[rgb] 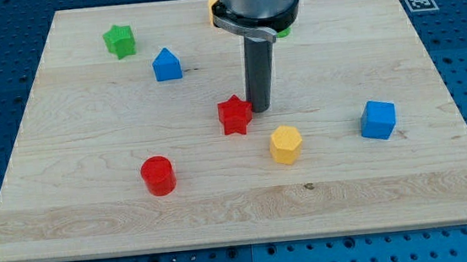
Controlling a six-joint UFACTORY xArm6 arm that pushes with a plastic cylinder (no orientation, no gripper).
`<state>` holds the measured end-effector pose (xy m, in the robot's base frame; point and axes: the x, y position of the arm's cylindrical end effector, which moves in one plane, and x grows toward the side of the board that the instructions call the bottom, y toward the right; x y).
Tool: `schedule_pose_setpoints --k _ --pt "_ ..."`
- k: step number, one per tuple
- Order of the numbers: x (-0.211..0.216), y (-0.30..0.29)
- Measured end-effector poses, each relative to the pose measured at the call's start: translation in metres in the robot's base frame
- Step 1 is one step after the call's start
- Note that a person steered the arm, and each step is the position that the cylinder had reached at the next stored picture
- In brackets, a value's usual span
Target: Move the red star towards the left a bit
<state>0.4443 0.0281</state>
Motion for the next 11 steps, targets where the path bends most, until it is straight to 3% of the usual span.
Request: schedule_pose_setpoints --k 3,5,11 --pt "0.000 -0.025" --pt "0.006 0.037" --pt "0.028 -0.027"
